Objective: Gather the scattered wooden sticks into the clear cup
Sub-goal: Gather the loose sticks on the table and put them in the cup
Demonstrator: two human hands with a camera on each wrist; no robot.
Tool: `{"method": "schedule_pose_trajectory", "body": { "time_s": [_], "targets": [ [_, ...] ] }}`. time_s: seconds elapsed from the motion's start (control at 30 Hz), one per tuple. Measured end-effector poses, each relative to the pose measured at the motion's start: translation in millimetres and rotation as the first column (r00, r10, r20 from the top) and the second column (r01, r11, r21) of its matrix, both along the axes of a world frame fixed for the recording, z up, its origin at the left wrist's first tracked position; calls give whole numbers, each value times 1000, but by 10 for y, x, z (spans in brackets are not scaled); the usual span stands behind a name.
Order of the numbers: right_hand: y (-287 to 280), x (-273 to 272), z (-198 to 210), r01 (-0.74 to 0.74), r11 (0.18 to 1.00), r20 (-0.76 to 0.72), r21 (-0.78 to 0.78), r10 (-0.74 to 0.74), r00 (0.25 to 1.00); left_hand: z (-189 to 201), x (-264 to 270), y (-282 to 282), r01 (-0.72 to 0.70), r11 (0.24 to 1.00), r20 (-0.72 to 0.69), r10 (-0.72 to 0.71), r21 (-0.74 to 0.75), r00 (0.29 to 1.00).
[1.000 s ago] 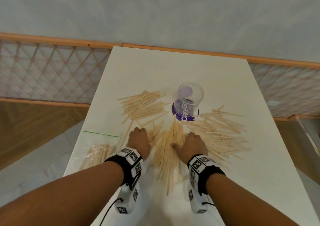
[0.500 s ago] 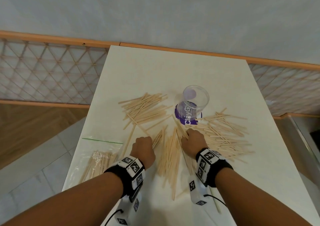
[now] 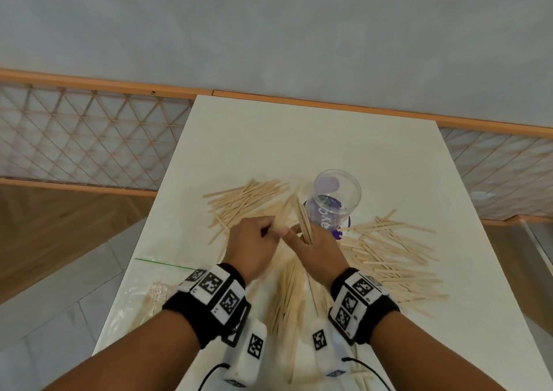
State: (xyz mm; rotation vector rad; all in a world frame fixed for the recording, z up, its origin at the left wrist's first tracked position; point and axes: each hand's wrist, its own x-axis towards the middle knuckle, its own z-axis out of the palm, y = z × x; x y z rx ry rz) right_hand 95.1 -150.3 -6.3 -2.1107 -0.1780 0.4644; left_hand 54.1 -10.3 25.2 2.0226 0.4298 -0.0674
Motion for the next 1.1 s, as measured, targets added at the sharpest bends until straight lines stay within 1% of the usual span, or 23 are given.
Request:
{"method": "schedule_pose_trajectory", "body": {
  "time_s": [0.07,0.13,0.17,0.2,0.27,0.37,0.43,0.47,0.5,0.57,0.6,0.63,0.67,0.7,0.73,0.77,0.8,0.83,0.87,0.9,0.93,1.03,1.1],
  "targets": [
    [64,43,44,113,980,-68,165,-103,992,48,54,-160,-29,998,21,31,-58,999],
    [93,77,81,225,915,-176,336,-173,969,70,102,-259,-103,988,22,106,-113,994],
    [101,85,86,255,888,-198,383,-191,961,80,120,-288,-132,978,19,137,-162,990],
    [104,90,100,278,872,-201,404,-212,956,95,130,-308,-149,967,17,156,-209,988],
    [110,111,118,330,858,-176,394,-283,943,128,130,-339,-153,954,31,166,-258,986],
    [116,136,154,365,838,-145,405,-336,931,154,133,-345,-166,948,51,186,-273,981],
    [128,139,178,396,819,-199,415,-343,918,159,147,-327,-161,953,45,178,-258,983],
    [132,145,200,412,808,-230,421,-344,910,168,148,-308,-123,964,43,137,-234,990],
    [129,168,210,420,801,-241,427,-347,907,180,146,-284,-45,979,49,56,-197,997],
    [115,245,259,406,820,-172,404,-367,914,223,131,-232,155,978,76,-146,-137,986],
    [101,291,306,388,829,-126,402,-369,921,246,124,-187,194,968,100,-180,-156,979],
    [85,353,350,377,824,-99,423,-372,923,270,121,-136,152,966,115,-131,-210,985],
    [64,431,399,373,809,-89,454,-376,922,256,124,-84,72,965,109,-45,-253,993],
    [34,525,465,376,795,-78,476,-387,919,201,121,-34,-6,969,76,26,-249,997],
    [3,628,537,387,789,-67,478,-406,911,113,111,4,-37,984,22,42,-173,999],
    [-25,729,631,402,781,-66,478,-425,903,0,84,27,3,999,-69,-6,-33,998],
    [-45,830,724,413,766,-77,492,-435,897,-118,44,25,99,989,-184,-77,110,980],
    [-59,925,810,418,737,-99,532,-437,894,-235,-3,-2,214,953,-306,-142,216,941],
    [-67,1010,900,412,706,-114,576,-430,896,-341,-52,-45,312,911,-406,-186,270,895],
    [-73,1088,964,402,687,-114,605,-425,898,-416,-94,-100,376,877,-470,-208,298,858],
    [-76,1152,1028,397,677,-103,619,-431,896,-468,-125,-155,405,854,-494,-211,327,844],
    [-90,1297,1083,416,652,-72,635,-486,871,-526,-158,-290,428,808,-485,-207,406,850],
    [-84,1344,1031,439,640,-50,631,-530,846,-539,-150,-353,448,795,-492,-222,410,842]
  ]
}}
